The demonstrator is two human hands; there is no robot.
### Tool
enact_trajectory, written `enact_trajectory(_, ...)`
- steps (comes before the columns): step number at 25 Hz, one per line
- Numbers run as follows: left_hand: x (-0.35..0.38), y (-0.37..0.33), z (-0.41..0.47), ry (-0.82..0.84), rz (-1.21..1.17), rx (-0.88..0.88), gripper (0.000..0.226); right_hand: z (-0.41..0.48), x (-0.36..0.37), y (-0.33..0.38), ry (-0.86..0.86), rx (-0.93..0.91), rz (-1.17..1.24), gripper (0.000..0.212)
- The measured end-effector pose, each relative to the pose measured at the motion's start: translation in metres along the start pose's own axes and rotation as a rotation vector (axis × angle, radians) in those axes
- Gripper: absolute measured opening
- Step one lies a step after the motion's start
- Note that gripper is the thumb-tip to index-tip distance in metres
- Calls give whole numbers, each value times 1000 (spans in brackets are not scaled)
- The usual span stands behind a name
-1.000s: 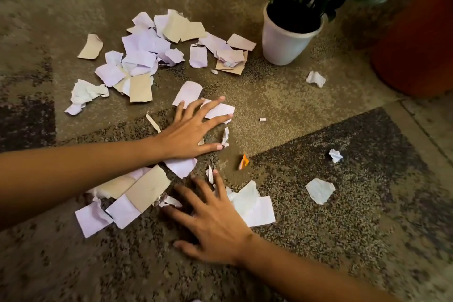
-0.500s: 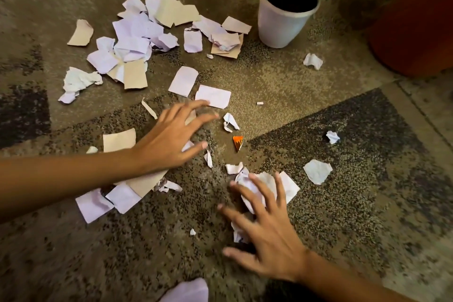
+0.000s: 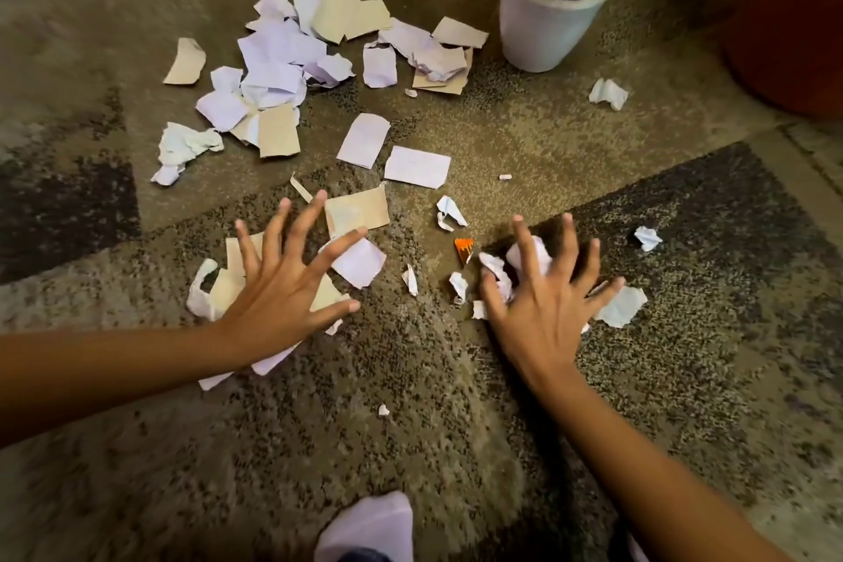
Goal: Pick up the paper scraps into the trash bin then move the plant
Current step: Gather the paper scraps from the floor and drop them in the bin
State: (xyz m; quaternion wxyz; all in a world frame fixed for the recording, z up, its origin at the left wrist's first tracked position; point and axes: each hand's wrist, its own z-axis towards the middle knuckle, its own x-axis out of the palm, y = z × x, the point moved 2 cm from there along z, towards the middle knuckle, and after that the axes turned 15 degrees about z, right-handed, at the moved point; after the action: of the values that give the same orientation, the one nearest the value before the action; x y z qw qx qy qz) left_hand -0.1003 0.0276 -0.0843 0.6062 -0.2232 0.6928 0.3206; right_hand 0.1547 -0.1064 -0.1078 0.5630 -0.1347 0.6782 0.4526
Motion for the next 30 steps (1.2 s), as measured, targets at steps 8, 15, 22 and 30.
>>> enact_trajectory(8,-7,64,27,23,-181,127,83,-24,-8,8,6,-254,167,48)
enact_trajectory(15,0,95,-40,55,-66,402,74,-41,-13,-4,57,-6,239,57)
enact_trajectory(22,1,120,-81,184,58,570,81,-72,22,50,216,-470,238,67)
enact_trajectory(30,13,97,-66,180,-32,363,84,4,31,51,40,-231,173,76)
